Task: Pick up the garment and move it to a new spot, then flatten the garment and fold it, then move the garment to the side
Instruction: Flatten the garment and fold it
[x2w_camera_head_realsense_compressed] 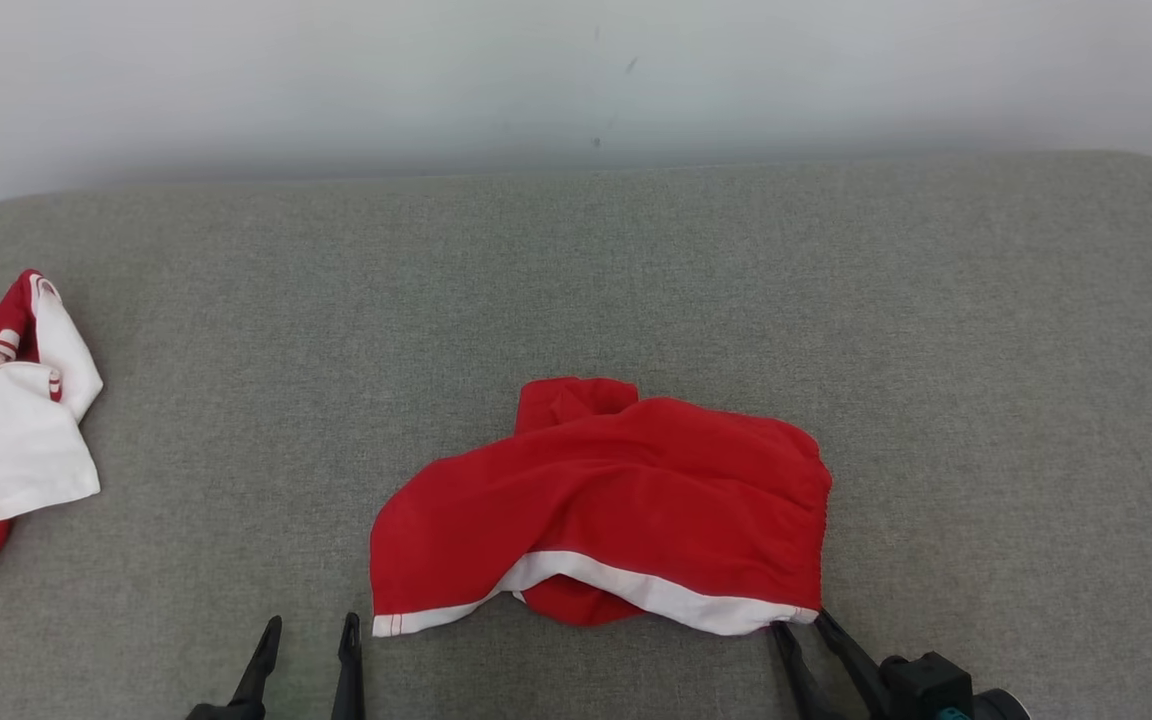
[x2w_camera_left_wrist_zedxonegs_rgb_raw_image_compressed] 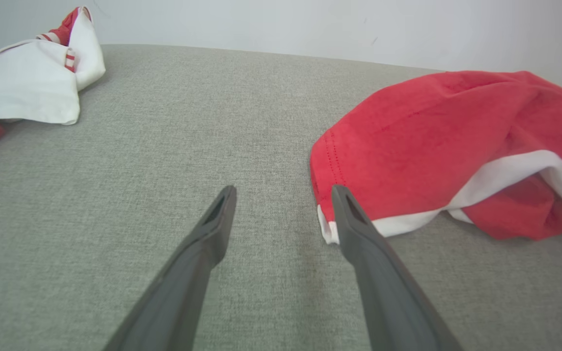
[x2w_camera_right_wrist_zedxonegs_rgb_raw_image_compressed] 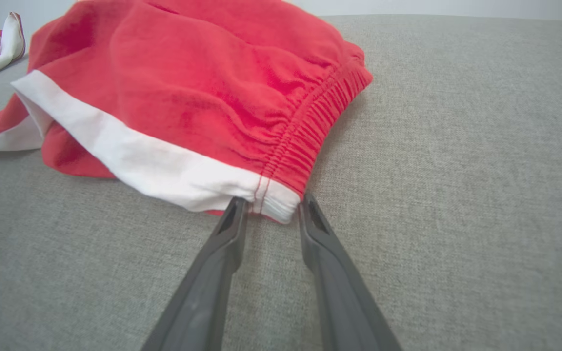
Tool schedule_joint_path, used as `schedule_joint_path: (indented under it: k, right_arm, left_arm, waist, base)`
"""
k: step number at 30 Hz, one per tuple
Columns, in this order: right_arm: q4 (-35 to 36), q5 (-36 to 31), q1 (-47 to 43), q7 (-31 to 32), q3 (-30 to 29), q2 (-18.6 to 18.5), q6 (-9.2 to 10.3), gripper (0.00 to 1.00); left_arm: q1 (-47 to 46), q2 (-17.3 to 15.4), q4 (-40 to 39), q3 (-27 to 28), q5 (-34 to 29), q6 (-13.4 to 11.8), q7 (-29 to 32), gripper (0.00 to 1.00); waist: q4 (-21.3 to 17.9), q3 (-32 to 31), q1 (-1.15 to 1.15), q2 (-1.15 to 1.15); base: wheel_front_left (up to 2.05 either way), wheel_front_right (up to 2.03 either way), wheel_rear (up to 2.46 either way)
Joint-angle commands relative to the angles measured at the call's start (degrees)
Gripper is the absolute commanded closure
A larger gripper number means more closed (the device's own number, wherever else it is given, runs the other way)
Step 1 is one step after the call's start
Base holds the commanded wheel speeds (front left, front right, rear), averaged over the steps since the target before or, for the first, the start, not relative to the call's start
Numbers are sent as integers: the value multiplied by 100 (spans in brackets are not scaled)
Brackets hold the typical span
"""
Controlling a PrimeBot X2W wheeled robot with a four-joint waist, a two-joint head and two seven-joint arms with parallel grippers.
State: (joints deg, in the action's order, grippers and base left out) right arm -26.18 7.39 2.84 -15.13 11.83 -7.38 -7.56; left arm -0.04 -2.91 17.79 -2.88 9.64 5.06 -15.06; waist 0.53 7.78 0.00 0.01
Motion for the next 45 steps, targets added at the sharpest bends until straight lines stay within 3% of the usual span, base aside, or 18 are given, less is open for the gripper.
schedule_joint_path:
  k: [1,9,15,22,26,27,29,45]
  right_arm:
    - [25,18,-48,-1,21,-17,14,49]
    - [35,47,-16,-1,29,-39,14,51]
    - [36,54,10,-1,-49,-82,14,43]
    - [31,28,-14,-1,-73,-112,14,42]
    - [31,28,5,-1,-69,-105,14,54]
    - [35,22,25,-1,-53,-102,14,73]
    - [45,19,45,-1,-30,-118,14,100]
    - [139,53,-29,-1,-16,-238,14,100]
  left_arm:
    - [14,1,15,-8,22,-3,-17,0]
    - [-1,1,42,-48,28,8,-17,0]
    - [17,1,68,-42,23,12,-17,0]
    - [23,1,80,-43,36,12,-17,0]
    - [31,1,65,-32,31,8,-17,0]
    - [33,1,65,-34,26,9,-17,0]
    - [25,1,66,-42,14,15,-17,0]
    - [-45,1,508,-211,261,105,-17,0]
  waist:
    - [-26,-14,0,-1]
    - [-54,-24,0,-1]
    - [-50,-27,0,-1]
    - [-46,-36,0,-1]
    - [-50,-38,0,-1]
    - [-50,-38,0,-1]
    - [-45,-30,0,-1]
    - [-158,-30,0,-1]
  base:
    - [0,0,0]
    - [0,0,0]
    - [0,0,0]
    - [0,0,0]
    - [0,0,0]
    - [0,0,0]
    - [0,0,0]
    - [0,0,0]
